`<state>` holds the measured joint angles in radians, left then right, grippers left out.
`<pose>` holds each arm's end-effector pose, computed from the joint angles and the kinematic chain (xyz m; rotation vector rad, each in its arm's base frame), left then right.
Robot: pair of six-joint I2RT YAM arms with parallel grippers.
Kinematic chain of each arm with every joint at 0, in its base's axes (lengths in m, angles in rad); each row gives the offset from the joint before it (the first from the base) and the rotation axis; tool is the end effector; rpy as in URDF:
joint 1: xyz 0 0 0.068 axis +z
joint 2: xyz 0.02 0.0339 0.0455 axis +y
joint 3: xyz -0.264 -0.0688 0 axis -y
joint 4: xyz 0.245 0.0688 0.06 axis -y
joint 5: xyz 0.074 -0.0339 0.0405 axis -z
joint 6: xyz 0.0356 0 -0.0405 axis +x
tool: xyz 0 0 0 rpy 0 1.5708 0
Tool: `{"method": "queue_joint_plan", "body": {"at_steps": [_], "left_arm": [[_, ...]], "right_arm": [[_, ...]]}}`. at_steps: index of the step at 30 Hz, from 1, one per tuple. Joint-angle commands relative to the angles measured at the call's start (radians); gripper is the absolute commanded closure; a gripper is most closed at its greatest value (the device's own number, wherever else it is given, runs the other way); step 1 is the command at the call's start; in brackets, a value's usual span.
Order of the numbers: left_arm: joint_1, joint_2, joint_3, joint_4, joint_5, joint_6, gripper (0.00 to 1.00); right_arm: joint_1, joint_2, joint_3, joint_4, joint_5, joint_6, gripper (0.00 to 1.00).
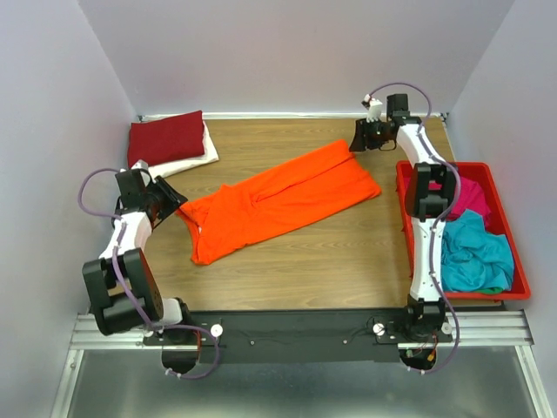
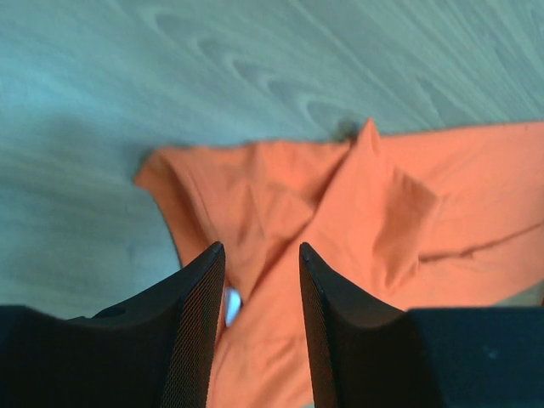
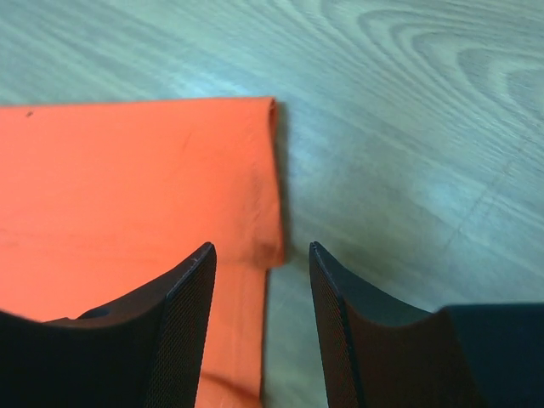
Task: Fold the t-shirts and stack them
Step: Fold the tshirt
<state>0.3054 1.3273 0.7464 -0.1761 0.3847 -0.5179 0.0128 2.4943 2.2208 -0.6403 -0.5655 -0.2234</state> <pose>0.2633 0.0690 0.2119 -0.7483 2.1996 -0.5542 0.5460 0.0261 0.1819 -0.5124 2.3264 0.6000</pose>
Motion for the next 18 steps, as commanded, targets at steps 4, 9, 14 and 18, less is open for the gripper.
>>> {"method": "queue_joint_plan", "body": {"at_steps": [4,9,14,18], "left_arm": [[0.0,0.136,0.063,0.101,-0.075,-0.024,0.52],[0.0,0.202,0.07,0.089,-0.099,-0.021,0.52],[0.0,0.236,0.062,0.096,-0.118,-0.019,0.52],[0.0,0.297,0.091,0.109,-0.116,-0.025,0.52]], "right_arm": [[0.003,0.113,0.137,-0.018,-0.011,0.107,0.44],[0.003,0.133,0.12,-0.007,-0.025,0.111,0.44],[0.007,0.144,0.097,0.001,-0.043,0.119,0.44],[0.012,0.147,0.091,0.004,-0.047,0.131,0.44]]}}
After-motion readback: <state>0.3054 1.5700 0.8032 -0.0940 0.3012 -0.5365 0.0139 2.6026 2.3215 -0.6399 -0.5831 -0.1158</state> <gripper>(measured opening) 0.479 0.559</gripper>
